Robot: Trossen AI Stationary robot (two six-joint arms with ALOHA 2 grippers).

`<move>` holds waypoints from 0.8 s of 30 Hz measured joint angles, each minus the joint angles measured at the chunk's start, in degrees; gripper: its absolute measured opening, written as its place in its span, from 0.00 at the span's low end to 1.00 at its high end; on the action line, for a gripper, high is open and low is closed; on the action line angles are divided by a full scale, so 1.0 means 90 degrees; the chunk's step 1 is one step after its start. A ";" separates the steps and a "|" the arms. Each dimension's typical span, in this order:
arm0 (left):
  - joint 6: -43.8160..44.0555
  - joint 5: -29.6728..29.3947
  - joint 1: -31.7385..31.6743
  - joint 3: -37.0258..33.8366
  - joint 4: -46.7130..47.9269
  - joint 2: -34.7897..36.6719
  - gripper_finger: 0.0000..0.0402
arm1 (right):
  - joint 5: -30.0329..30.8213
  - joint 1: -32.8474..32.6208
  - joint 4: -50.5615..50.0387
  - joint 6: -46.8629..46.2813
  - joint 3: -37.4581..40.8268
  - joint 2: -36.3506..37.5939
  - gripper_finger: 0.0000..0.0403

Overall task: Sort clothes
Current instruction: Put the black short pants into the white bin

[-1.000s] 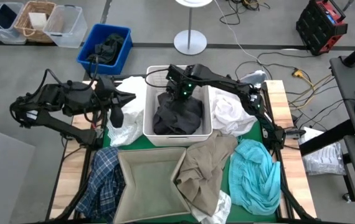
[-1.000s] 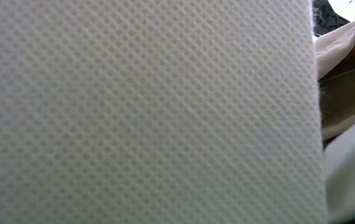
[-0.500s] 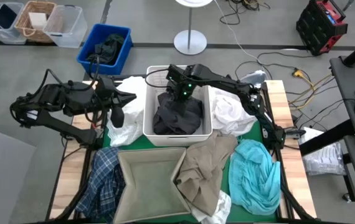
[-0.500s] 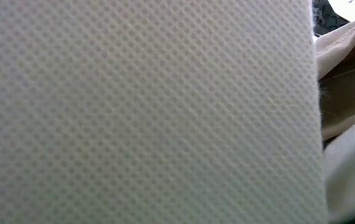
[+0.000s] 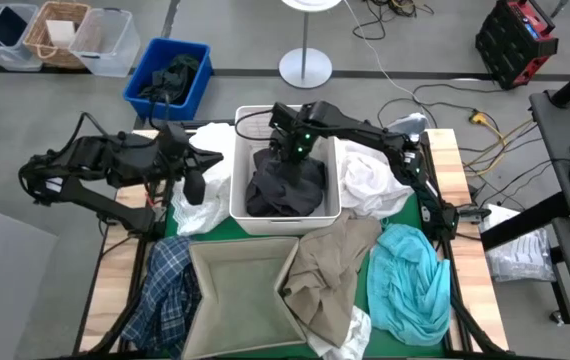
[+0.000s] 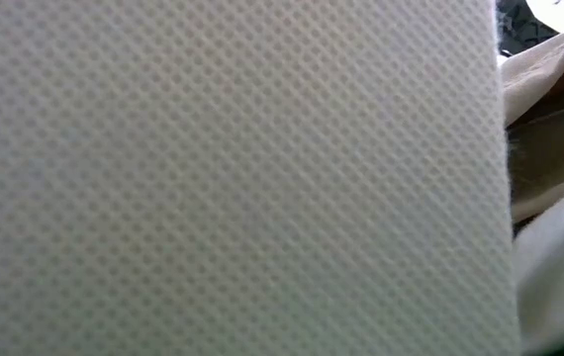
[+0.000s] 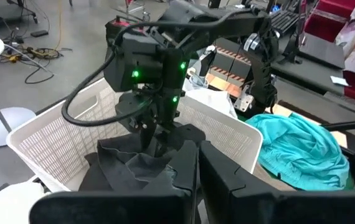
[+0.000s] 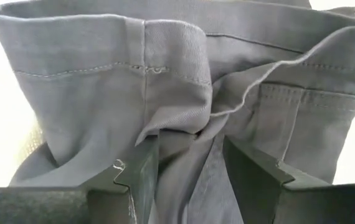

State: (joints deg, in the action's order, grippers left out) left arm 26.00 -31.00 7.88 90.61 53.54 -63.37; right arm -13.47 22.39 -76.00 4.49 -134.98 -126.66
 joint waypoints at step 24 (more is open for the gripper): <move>0.0314 0.0098 -0.0183 0.0181 0.0366 -0.1371 0.00 | -0.0053 -0.0044 0.0023 -0.0211 -0.0002 0.0120 0.42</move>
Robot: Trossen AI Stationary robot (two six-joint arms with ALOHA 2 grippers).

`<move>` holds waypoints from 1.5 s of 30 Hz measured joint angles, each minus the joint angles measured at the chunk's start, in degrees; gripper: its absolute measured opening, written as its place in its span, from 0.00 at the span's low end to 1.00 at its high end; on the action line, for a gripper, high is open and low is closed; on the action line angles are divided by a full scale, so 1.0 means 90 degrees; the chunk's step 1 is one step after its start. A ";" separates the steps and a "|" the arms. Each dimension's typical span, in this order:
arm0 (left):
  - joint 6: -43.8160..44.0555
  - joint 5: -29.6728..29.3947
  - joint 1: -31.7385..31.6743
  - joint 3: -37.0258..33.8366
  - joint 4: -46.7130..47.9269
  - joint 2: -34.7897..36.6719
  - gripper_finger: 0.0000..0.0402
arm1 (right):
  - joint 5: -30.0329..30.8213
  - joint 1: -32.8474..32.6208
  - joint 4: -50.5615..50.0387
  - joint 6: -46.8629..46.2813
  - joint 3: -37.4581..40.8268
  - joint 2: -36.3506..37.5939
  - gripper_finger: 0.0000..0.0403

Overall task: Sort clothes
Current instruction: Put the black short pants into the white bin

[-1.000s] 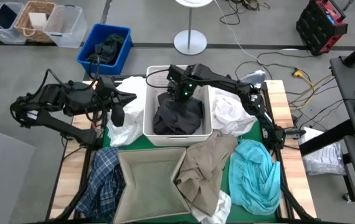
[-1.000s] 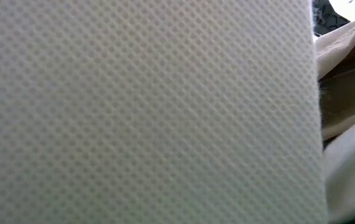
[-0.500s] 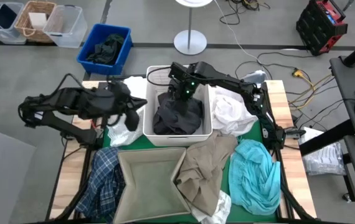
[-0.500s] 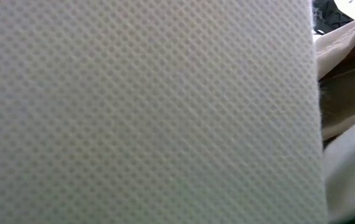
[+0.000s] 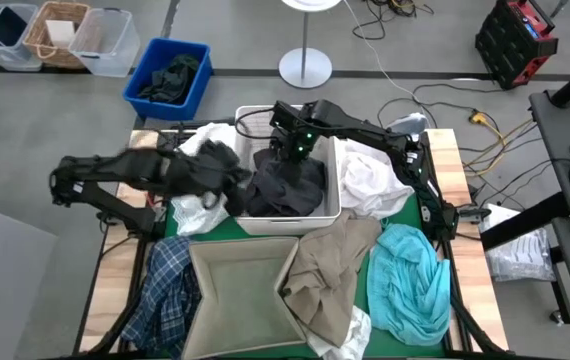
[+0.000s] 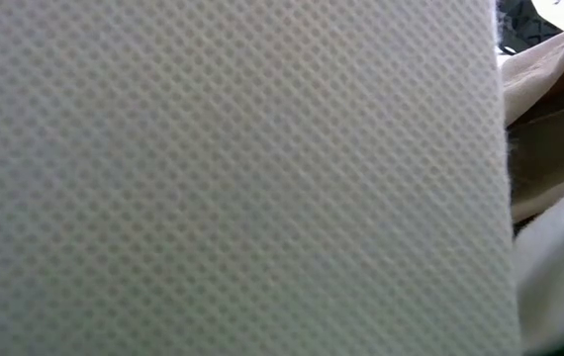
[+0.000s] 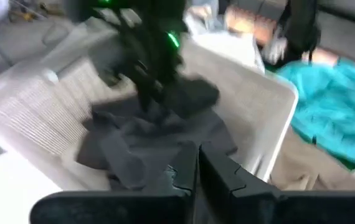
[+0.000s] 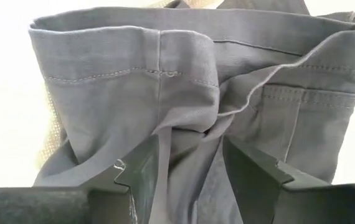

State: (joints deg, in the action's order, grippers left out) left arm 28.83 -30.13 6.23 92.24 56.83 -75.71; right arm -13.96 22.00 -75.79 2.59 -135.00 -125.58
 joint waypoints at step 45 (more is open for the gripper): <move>-0.0715 -0.1164 -0.0070 -0.0011 0.0310 0.0258 0.00 | 0.0061 0.0032 0.0491 -0.0115 0.0000 0.0002 0.39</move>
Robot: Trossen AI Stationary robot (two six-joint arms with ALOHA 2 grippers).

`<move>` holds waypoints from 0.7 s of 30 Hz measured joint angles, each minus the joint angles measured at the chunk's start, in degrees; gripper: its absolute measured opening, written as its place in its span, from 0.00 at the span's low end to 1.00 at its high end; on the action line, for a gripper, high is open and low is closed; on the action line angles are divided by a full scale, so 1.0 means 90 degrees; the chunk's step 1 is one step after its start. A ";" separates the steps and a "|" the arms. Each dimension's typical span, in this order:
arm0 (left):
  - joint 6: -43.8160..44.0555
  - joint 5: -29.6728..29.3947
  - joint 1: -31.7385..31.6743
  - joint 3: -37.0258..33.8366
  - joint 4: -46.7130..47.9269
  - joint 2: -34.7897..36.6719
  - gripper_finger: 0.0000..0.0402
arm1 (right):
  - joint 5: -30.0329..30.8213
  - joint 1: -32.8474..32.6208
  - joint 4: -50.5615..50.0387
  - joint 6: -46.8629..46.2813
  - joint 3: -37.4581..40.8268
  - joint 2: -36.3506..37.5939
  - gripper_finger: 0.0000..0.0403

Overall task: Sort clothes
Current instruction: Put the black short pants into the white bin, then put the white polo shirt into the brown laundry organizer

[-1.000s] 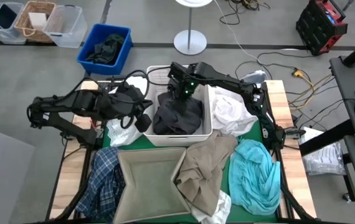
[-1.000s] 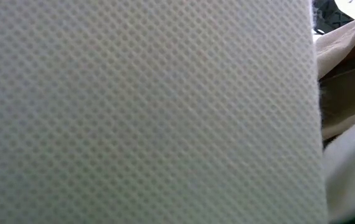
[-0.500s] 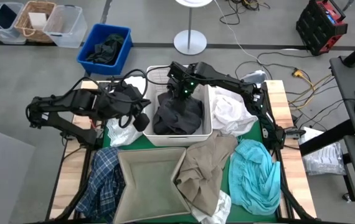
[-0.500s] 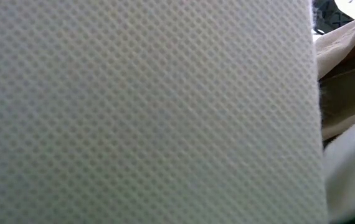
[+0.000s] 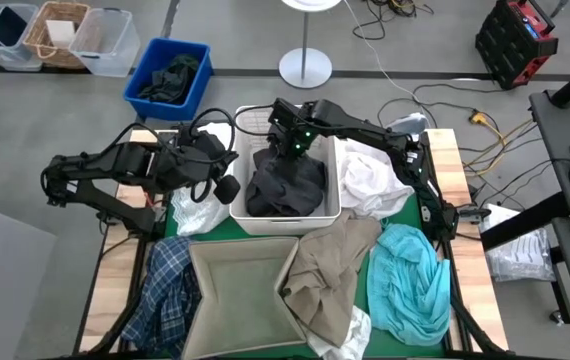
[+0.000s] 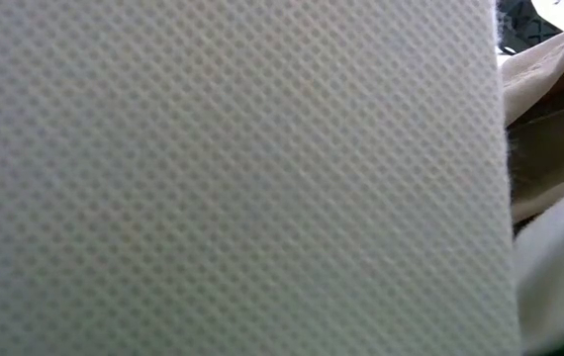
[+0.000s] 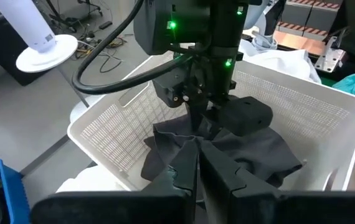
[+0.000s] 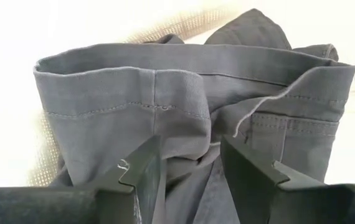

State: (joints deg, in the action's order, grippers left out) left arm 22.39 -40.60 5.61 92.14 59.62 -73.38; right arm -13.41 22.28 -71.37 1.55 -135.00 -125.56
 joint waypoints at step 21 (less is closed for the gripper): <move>-0.0034 -0.0049 -0.0014 0.0000 -0.0303 -0.0049 0.00 | 0.0002 0.0083 0.0007 0.0400 0.0000 0.0924 0.39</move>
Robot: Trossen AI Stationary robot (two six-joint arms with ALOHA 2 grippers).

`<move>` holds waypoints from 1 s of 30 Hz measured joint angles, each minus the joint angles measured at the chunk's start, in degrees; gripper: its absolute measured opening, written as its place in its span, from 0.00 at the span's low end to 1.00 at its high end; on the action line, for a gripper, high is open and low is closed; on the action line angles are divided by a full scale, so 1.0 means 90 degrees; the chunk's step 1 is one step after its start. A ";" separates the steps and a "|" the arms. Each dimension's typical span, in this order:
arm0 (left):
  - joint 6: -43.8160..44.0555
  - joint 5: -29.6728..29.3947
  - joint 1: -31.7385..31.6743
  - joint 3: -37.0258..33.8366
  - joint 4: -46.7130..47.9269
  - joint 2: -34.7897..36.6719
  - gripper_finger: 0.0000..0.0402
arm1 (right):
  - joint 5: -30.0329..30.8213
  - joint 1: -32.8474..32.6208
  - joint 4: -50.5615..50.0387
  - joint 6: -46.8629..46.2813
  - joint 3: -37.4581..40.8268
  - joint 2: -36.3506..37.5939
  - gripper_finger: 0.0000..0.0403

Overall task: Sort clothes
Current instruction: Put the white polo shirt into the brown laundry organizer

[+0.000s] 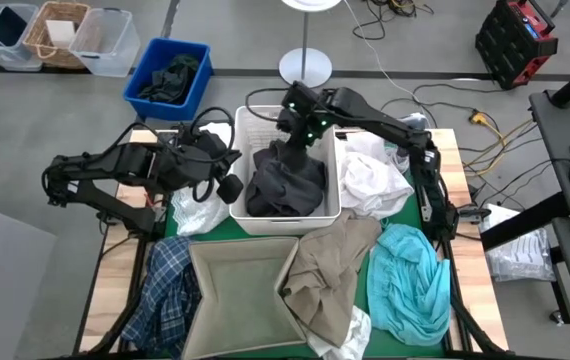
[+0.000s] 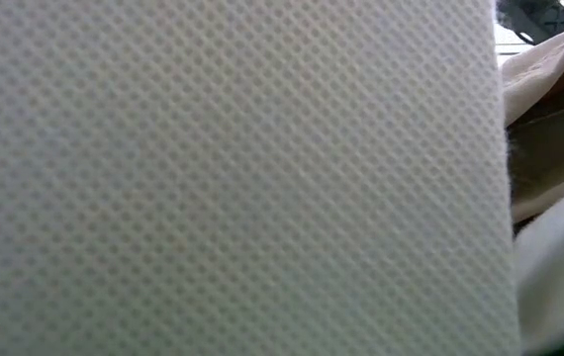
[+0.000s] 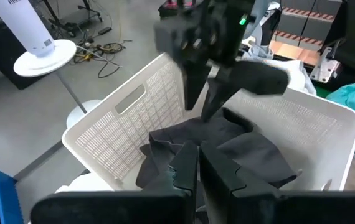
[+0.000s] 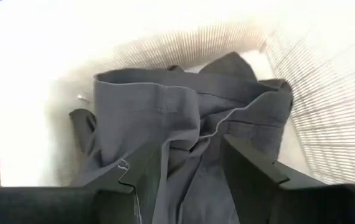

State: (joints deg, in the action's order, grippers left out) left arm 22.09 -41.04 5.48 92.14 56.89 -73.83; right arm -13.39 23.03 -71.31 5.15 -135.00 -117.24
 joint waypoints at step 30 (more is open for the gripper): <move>0.0335 0.1596 0.0011 -0.0002 0.0842 0.1333 0.00 | 0.0656 -0.0773 -0.0808 -0.0739 0.0002 0.2010 0.29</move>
State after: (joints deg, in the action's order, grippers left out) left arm 25.10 -26.68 5.58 92.12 64.47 -61.83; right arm -7.48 16.07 -78.59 -1.50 -134.98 -99.14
